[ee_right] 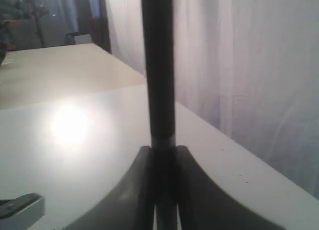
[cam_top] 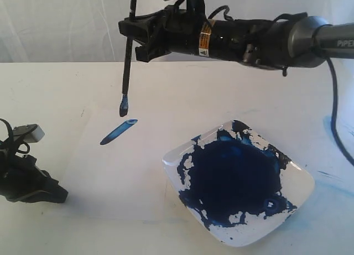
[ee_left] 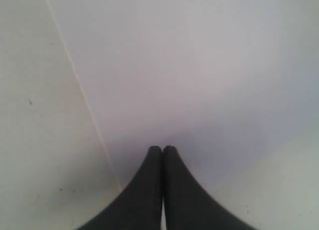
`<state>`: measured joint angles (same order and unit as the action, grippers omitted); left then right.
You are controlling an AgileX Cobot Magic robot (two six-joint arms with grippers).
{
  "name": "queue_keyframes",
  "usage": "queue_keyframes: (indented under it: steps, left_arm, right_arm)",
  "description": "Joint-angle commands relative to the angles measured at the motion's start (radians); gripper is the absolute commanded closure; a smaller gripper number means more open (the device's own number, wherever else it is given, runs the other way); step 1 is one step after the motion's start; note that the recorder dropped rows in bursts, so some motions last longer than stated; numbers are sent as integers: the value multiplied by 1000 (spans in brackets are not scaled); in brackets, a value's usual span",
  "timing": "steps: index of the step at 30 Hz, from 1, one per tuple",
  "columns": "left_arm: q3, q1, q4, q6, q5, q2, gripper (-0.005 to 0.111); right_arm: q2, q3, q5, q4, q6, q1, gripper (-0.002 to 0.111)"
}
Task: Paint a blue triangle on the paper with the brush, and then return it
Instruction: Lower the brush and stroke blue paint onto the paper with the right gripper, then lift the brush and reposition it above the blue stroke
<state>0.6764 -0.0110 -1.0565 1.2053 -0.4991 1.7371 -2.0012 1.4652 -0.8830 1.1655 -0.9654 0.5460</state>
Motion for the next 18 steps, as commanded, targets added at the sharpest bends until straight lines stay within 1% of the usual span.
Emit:
queue_keyframes:
  steps: [1,5,8,11,15,18]
  left_arm:
    - [1,6,-13,0,-27,-2,107]
    - [1,6,-13,0,-27,-2,107]
    - [1,6,-13,0,-27,-2,107]
    - [1,6,-13,0,-35,-2,107]
    - [1,6,-13,0,-39,-2,107]
    - [1,6,-13,0,-39,-2,107]
  right_arm:
    - [75,-2,-137,260,-167,-7,108]
    - [84,-2,-243,312,-187,5,108]
    - [80,-2,-193,310,-180,33,108]
    - [71,-2,-66,294,-151,74,108]
    - [66,-2,51,170,-148,111,108]
    - [66,-2,60,30,-109,125,108]
